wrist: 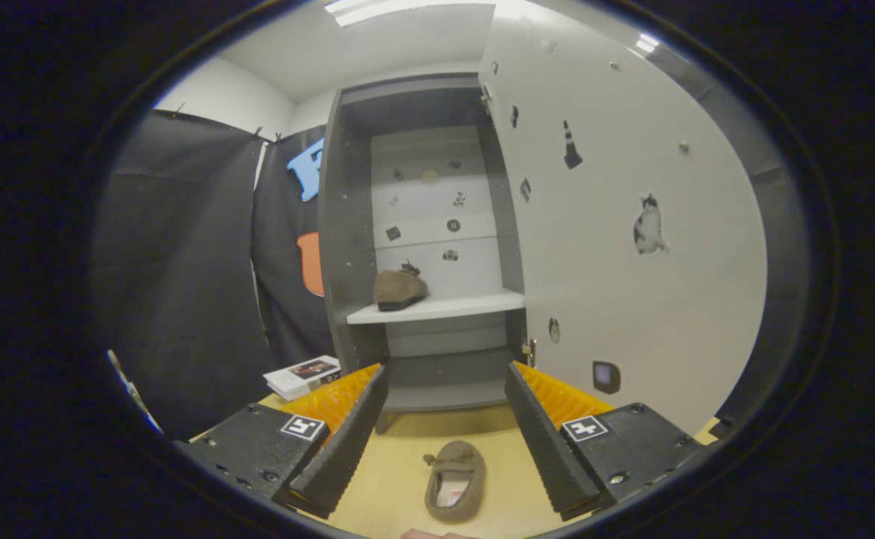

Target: Open the shoe cabinet door, grab the shoes and put them into the shoe cabinet, then close the shoe cabinet door.

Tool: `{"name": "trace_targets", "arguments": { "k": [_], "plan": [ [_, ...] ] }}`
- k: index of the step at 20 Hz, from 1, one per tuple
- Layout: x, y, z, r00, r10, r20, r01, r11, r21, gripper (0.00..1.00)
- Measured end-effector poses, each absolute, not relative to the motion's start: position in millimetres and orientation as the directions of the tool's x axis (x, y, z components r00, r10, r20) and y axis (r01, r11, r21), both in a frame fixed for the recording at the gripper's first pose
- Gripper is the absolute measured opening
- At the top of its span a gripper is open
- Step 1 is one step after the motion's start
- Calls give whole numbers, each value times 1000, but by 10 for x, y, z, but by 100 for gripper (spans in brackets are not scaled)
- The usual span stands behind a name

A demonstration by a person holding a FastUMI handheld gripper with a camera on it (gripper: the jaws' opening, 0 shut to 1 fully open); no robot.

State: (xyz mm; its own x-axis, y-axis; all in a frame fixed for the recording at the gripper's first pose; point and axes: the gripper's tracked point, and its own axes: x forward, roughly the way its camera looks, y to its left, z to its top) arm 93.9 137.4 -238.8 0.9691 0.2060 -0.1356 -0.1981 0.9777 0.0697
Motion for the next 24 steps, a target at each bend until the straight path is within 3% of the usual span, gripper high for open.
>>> {"name": "trace_targets", "arguments": {
  "k": [8,13,16,21,22,24],
  "plan": [
    [1289,1799,-3660,914,220,-341,-234,972,-2,100],
    [1481,1859,-4599,835,161,-526,-202,979,-22,99],
    [1548,1821,-4818,818,122,-562,-175,984,-42,95],
    [1537,1678,-4903,803,53,-594,-121,990,-74,80],
    [1523,1637,-4970,787,38,-615,-115,990,-86,69],
    [1391,1659,-5061,750,51,-660,-113,992,-51,60]
  ]
}}
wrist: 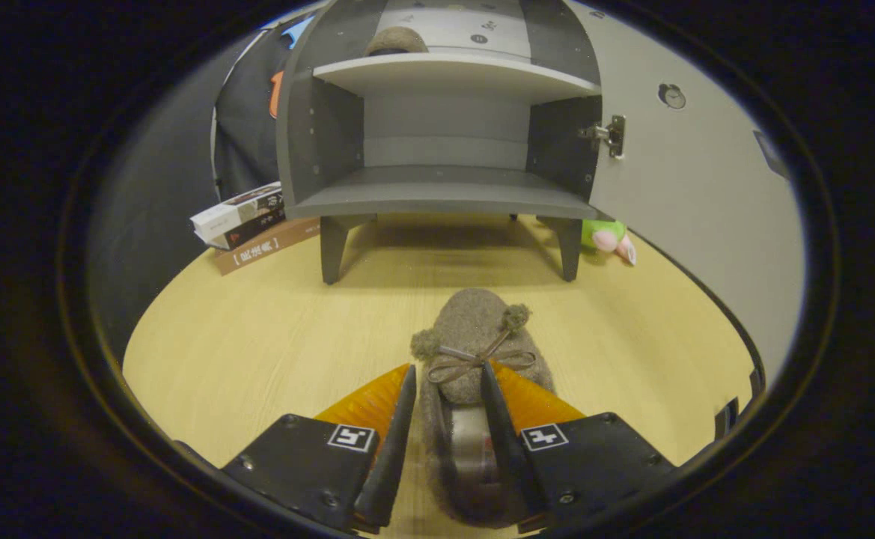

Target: Open the shoe cabinet door, grab the shoes and put them into the shoe cabinet, then close the shoe cabinet door.

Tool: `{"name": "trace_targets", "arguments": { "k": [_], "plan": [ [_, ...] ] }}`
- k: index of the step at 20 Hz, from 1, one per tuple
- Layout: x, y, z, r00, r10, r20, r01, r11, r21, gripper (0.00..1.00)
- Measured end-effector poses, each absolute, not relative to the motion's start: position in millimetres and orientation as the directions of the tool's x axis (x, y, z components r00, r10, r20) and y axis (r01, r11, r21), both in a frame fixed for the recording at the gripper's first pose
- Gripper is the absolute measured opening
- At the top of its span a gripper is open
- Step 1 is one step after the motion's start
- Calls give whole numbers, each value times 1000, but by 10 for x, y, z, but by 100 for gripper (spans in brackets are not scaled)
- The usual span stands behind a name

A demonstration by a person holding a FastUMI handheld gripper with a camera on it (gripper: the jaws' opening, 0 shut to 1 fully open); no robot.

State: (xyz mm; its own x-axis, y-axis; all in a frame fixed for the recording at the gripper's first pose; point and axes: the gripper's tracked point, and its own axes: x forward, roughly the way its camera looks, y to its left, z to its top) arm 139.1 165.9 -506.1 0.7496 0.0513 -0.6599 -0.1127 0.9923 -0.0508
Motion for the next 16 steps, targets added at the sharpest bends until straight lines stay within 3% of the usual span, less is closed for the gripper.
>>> {"name": "trace_targets", "arguments": {
  "k": [7,11,13,16],
  "plan": [
    [1075,1798,-5047,733,100,-673,-150,989,-17,51],
    [1423,1656,-5213,728,67,-683,-103,995,-12,40],
    [1526,1673,-5268,700,127,-703,-95,992,85,15],
    [1513,1657,-5234,695,153,-702,-129,988,88,11]
  ]
}}
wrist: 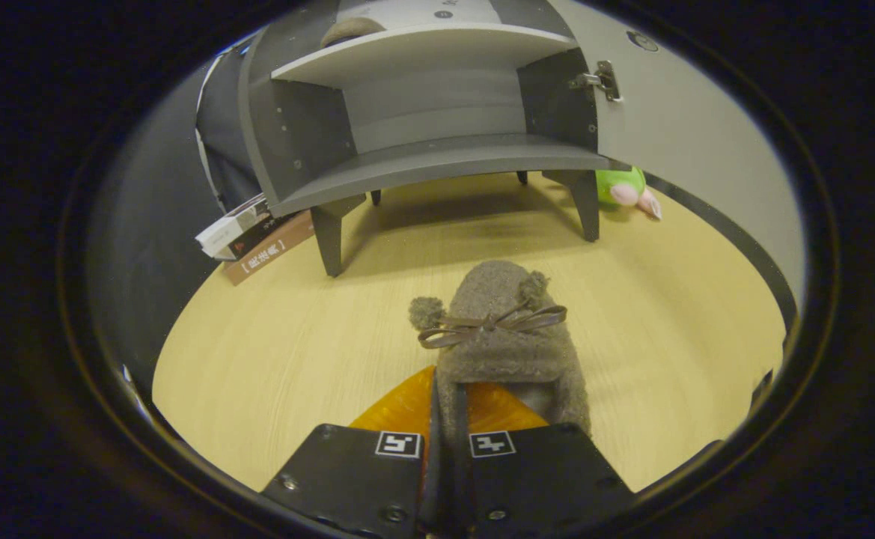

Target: Open the shoe cabinet door, grab the shoes and put them into the shoe cabinet, then close the shoe cabinet door.

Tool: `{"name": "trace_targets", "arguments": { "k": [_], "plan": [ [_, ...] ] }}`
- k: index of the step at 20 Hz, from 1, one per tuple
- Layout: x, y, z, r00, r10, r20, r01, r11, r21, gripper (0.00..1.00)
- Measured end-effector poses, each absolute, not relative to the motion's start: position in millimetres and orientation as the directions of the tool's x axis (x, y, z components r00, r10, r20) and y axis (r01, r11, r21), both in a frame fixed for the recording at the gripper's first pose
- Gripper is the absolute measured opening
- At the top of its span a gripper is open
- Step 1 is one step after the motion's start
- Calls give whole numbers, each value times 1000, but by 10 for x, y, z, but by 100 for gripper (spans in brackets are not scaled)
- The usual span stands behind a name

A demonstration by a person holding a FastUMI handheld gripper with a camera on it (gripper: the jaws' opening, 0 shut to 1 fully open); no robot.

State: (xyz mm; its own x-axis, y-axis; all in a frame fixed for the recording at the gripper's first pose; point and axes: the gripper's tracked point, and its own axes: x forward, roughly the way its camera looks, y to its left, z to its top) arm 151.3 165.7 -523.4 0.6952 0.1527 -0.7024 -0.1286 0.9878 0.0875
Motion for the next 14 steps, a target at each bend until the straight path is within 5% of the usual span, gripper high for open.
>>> {"name": "trace_targets", "arguments": {
  "k": [14],
  "plan": [
    [1075,1631,-4114,767,265,-585,-245,963,114,7]
  ]
}}
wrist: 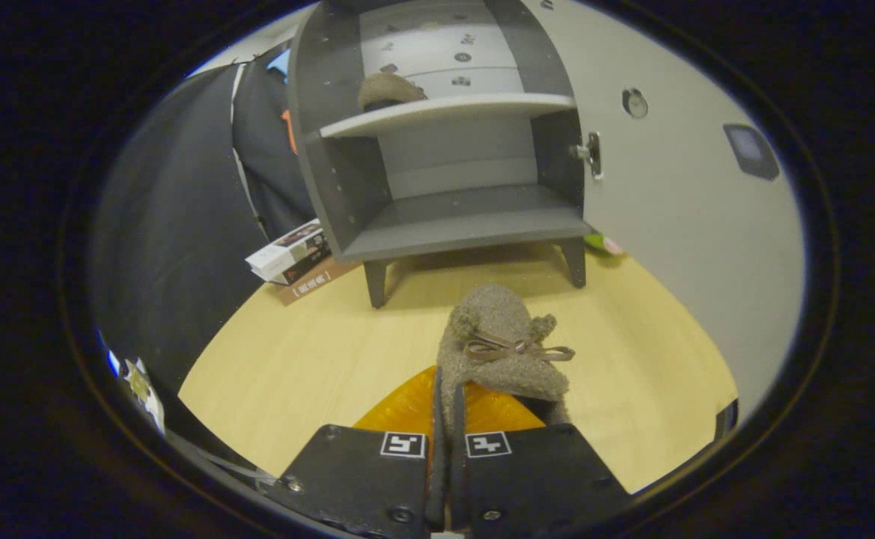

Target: Open the shoe cabinet door, grab the shoes and put them into the shoe cabinet, then close the shoe cabinet door.

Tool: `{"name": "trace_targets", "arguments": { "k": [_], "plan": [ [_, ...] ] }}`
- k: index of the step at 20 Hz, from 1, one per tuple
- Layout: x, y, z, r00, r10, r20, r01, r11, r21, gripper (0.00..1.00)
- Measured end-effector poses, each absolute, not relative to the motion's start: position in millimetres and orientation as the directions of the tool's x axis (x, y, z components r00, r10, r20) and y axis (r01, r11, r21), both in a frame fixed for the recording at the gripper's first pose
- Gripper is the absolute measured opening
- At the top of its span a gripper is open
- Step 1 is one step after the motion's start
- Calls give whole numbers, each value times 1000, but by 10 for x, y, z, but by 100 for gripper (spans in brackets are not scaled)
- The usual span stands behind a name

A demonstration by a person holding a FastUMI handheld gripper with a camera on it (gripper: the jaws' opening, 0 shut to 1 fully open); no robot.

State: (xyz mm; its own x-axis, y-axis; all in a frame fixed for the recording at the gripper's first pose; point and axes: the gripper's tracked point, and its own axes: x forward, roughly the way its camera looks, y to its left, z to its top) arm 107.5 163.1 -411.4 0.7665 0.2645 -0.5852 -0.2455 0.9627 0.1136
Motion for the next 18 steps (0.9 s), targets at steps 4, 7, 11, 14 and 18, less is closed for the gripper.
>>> {"name": "trace_targets", "arguments": {
  "k": [4,7,11,14,18],
  "plan": [
    [908,1807,-3378,798,344,-495,-322,937,132,6],
    [839,1869,-2824,829,368,-421,-354,928,115,6],
    [728,1982,-2178,848,403,-343,-401,913,81,6],
    [736,2008,-1779,857,412,-308,-413,908,65,6],
    [885,2013,-1377,873,393,-287,-399,916,41,6]
  ]
}}
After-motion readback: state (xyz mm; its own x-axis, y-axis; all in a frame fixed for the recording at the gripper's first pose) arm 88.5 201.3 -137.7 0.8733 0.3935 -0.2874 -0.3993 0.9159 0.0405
